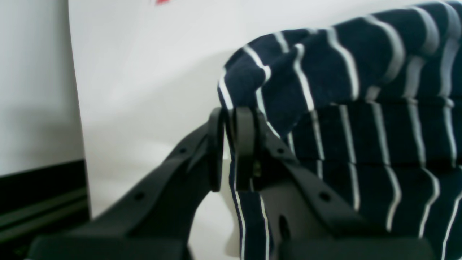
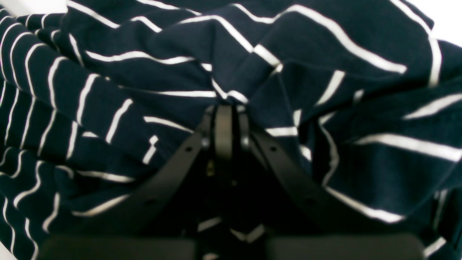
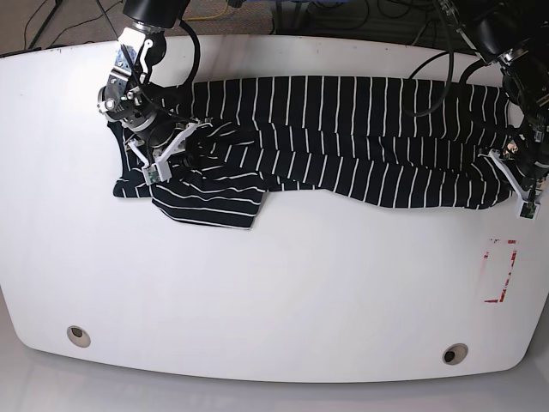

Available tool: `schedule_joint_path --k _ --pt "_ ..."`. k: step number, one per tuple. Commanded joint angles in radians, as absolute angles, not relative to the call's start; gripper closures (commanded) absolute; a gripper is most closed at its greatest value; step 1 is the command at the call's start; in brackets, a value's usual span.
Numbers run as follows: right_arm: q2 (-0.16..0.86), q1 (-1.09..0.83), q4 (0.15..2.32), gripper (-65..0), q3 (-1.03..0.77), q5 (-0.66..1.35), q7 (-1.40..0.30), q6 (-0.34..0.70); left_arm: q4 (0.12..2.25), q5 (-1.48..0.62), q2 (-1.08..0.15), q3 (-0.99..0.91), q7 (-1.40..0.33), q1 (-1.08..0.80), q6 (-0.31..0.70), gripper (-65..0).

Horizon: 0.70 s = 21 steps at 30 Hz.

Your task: Layout the t-shirt on the table in an organized manner, then fold the t-shirt properly

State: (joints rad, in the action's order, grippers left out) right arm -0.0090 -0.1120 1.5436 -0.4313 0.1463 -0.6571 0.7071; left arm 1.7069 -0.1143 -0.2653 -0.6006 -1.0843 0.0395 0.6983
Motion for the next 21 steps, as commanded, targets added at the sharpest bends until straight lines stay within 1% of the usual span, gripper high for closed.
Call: schedule_joint_path --k 1,8,16,21 --pt "-0.018 -0.107 1.54 -2.2 -0.435 0.128 -0.673 0.698 1.698 -0.125 -0.302 -0.602 -1.064 0.105 0.698 -5.0" --pt "-0.025 -0.108 1.532 -2.2 -0.435 0.127 -0.673 0.698 1.58 -0.12 -0.311 -0.601 -1.064 0.245 0.698 -5.0" --pt "-0.028 -0.11 1.532 -2.2 -0.435 0.127 -0.673 0.698 1.386 -0.12 -0.377 -0.529 -1.064 0.404 0.698 -5.0" --pt "-0.028 -0.107 1.532 -2.2 -0.435 0.127 -0.673 0.698 1.31 -0.12 -0.392 -0.521 -1.063 0.453 0.698 -5.1"
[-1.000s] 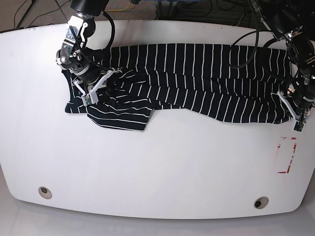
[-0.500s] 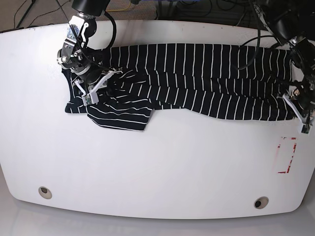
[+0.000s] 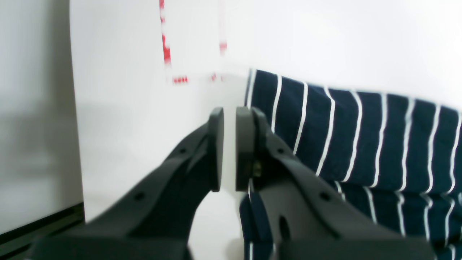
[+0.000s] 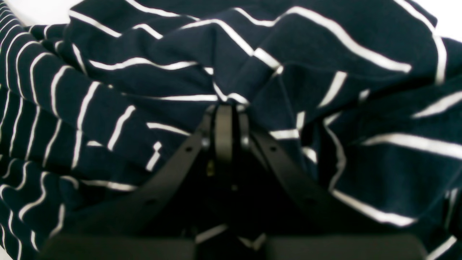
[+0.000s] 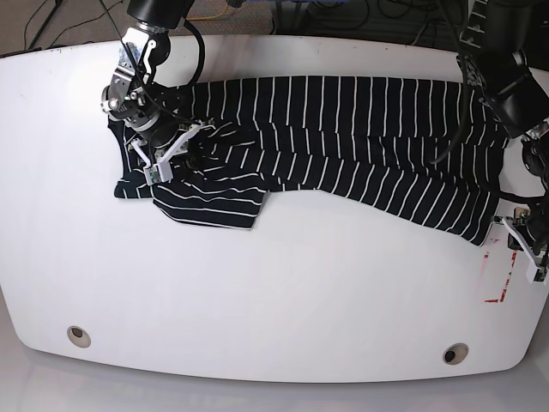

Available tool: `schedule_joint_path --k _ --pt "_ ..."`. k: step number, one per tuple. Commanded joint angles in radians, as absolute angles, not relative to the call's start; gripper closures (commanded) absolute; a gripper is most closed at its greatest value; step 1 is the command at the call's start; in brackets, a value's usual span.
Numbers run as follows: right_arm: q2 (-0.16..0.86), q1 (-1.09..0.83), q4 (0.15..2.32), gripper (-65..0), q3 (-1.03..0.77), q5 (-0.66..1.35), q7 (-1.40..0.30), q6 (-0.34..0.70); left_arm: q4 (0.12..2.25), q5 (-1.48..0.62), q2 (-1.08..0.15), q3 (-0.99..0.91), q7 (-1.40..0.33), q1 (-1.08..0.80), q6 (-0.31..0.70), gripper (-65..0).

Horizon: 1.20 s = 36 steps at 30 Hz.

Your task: Layout the t-shirt on the table in an organized manner, then fold the t-shirt properly

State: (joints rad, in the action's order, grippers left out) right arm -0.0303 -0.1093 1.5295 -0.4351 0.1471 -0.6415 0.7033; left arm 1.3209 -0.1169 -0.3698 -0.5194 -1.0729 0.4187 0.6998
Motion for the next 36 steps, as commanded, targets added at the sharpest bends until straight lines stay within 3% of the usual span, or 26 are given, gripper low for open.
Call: schedule_joint_path --k 1,5,11,13,36 --pt "-0.028 -0.107 1.532 -2.2 -0.435 0.127 -0.673 0.698 1.305 -0.12 -0.392 -0.521 -1.063 0.456 0.698 -5.4" --pt "-0.028 -0.105 1.532 -2.2 -0.435 0.127 -0.673 0.698 1.27 -0.12 -0.394 -0.521 -1.041 0.472 0.698 -15.1" --pt "-0.028 -0.105 1.532 -2.2 -0.435 0.127 -0.673 0.698 1.219 -0.12 -0.412 -0.526 -0.986 0.472 0.698 -36.8" --pt "-0.028 -0.105 1.532 -2.2 -0.435 0.127 -0.673 0.698 1.194 -0.125 -0.412 -0.527 -0.974 0.47 0.698 -39.9" --pt "-0.028 -0.105 1.532 -2.2 -0.435 0.127 -0.673 0.698 0.852 -0.128 -0.407 -0.628 -0.757 0.456 0.698 -40.7"
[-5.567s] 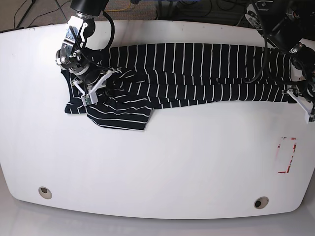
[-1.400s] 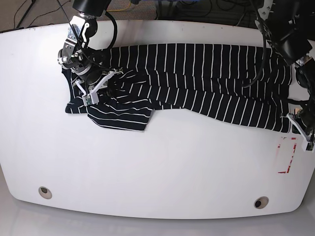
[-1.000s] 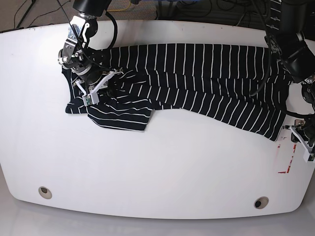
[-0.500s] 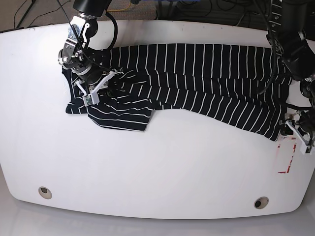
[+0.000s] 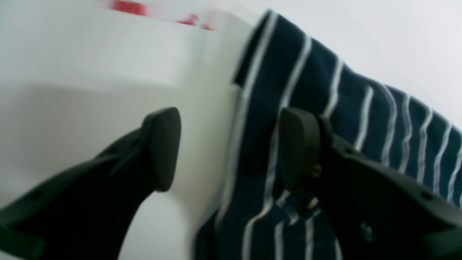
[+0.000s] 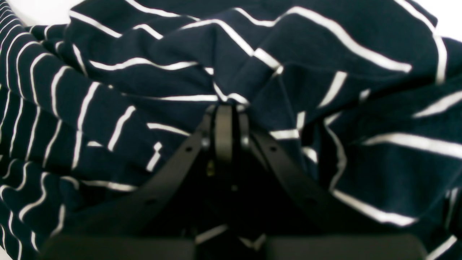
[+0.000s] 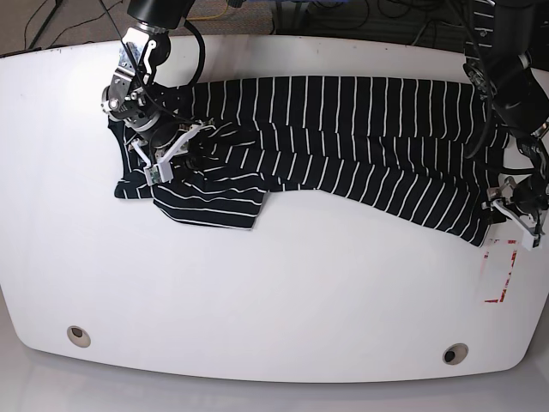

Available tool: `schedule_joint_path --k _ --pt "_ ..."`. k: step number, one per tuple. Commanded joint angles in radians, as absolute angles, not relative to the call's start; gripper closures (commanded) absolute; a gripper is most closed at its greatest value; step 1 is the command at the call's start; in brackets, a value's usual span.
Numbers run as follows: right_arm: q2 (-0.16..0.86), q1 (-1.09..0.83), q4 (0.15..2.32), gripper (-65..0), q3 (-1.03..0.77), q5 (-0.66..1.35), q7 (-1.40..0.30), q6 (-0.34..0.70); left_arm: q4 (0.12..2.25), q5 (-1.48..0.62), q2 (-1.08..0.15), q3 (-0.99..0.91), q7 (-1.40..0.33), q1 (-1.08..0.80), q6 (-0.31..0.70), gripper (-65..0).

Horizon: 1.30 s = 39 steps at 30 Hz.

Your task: Layout the t-shirt on the table in an organized manner, then fold the t-shirt properly

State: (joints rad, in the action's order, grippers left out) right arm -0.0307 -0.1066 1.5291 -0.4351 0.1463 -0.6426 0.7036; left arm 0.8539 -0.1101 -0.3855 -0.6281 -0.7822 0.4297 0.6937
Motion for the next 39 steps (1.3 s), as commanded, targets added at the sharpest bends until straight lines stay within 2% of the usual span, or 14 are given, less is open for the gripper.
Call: schedule_joint_path --k 1,19,36,38,39 --pt "-0.028 -0.105 1.532 -2.2 -0.435 0.127 -0.673 0.698 0.843 -0.128 -0.407 -0.628 -0.757 0.458 0.698 -40.7" --pt "-0.028 -0.105 1.532 -2.2 -0.435 0.128 -0.673 0.698 0.605 -0.122 -0.406 -0.627 -0.634 0.55 0.698 -40.7" --pt "-0.03 -0.105 1.532 -2.2 -0.435 0.131 -0.671 0.698 0.601 -0.13 -0.357 -0.536 -0.602 0.552 0.665 -40.0" --pt "-0.03 -0.105 1.532 -2.2 -0.435 0.131 -0.671 0.698 0.601 -0.13 -0.354 -0.536 -0.602 0.555 0.665 -37.6" --pt "-0.03 -0.105 1.532 -2.2 -0.435 0.131 -0.671 0.698 0.601 -0.13 -0.349 -0.536 -0.602 0.564 0.664 -33.9"
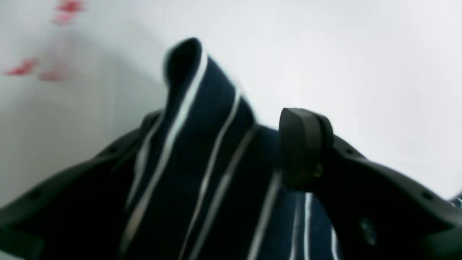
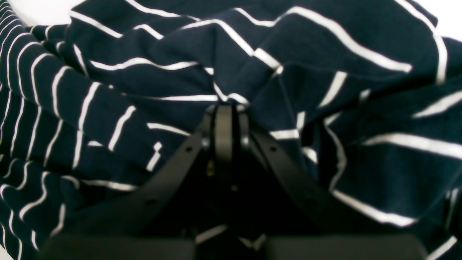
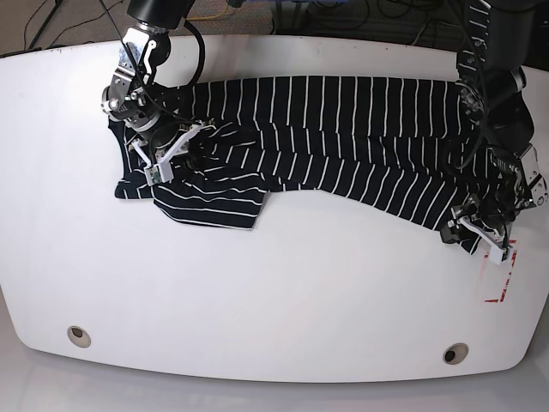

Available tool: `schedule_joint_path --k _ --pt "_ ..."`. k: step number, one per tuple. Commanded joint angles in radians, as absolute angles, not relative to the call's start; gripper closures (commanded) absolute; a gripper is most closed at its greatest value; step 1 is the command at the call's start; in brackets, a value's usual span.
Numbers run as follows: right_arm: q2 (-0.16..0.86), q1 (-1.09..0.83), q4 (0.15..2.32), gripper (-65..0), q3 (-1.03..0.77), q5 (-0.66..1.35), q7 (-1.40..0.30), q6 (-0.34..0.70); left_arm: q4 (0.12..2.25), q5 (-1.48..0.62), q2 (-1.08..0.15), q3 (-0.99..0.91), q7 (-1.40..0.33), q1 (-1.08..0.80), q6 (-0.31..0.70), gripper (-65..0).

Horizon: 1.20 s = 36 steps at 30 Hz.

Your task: Layout the t-shirt on the table in an organized manner, then fold the t-shirt properly

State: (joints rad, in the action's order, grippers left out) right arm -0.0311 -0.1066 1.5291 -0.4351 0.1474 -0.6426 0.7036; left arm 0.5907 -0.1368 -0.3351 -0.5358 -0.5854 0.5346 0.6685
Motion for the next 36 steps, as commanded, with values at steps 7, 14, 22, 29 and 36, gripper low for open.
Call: schedule_joint_path --k 7,14,22,29,36 --pt "-0.03 -0.105 1.532 -2.2 -0.435 0.13 -0.671 0.698 0.601 -0.128 -0.341 -0.538 -0.601 0.572 0.661 -6.1" --pt "-0.03 -0.105 1.532 -2.2 -0.435 0.13 -0.671 0.698 0.659 -0.128 -0.343 -0.541 -0.604 0.584 0.667 -1.8" --pt "-0.03 -0.105 1.532 -2.2 -0.435 0.128 -0.671 0.698 0.863 -0.128 -0.34 -0.541 -0.665 0.541 0.677 -1.7" --pt "-0.03 -0.105 1.532 -2.2 -0.435 0.128 -0.671 0.698 1.027 -0.128 -0.338 -0.541 -0.766 0.53 0.698 -1.7" --pt "-0.03 -0.105 1.532 -2.2 -0.435 0.128 -0.671 0.698 1.182 -0.128 -0.338 -0.541 -0.858 0.483 0.698 -1.7"
